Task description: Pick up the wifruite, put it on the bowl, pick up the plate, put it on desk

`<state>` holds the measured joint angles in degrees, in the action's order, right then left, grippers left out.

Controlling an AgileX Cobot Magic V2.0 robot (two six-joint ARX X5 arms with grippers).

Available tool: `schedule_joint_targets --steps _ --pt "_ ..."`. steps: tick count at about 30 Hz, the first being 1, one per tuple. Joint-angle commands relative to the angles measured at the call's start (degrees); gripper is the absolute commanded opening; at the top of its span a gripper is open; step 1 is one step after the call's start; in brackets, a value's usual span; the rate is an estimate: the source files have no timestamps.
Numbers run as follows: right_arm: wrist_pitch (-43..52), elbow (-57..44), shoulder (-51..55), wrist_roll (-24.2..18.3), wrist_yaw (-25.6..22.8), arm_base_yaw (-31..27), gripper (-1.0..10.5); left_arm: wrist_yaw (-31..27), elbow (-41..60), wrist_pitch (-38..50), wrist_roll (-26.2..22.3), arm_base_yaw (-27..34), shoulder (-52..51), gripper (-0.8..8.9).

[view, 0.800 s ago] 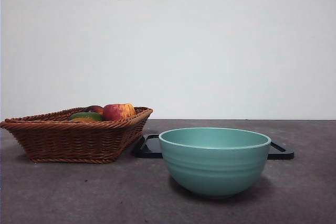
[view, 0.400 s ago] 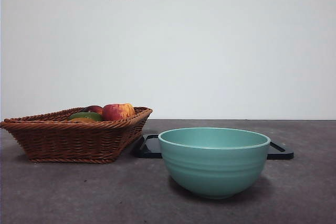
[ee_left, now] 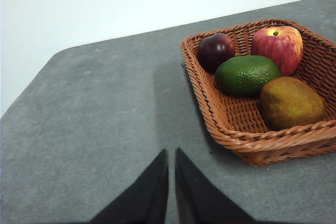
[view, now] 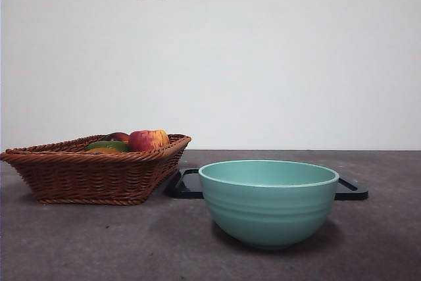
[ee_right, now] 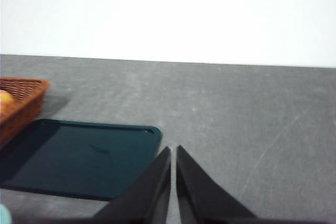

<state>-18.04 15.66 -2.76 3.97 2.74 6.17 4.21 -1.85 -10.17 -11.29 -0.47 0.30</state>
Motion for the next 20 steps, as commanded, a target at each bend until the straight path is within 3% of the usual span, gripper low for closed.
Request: schedule_joint_targets --steps 1,5,20 --pt "5.81 -5.40 1.88 2.36 -0.26 -0.79 0.1 -0.20 1.18 -0.48 0.07 0.13 -0.13 0.19" --pt "9.97 -10.58 2.56 3.52 -1.11 -1.79 0.1 -0.20 1.18 -0.48 0.04 0.13 -0.13 0.19" --pt "7.78 -15.04 2.56 4.17 -3.21 -5.88 0.1 -0.17 1.18 -0.50 0.07 0.13 -0.13 0.19"
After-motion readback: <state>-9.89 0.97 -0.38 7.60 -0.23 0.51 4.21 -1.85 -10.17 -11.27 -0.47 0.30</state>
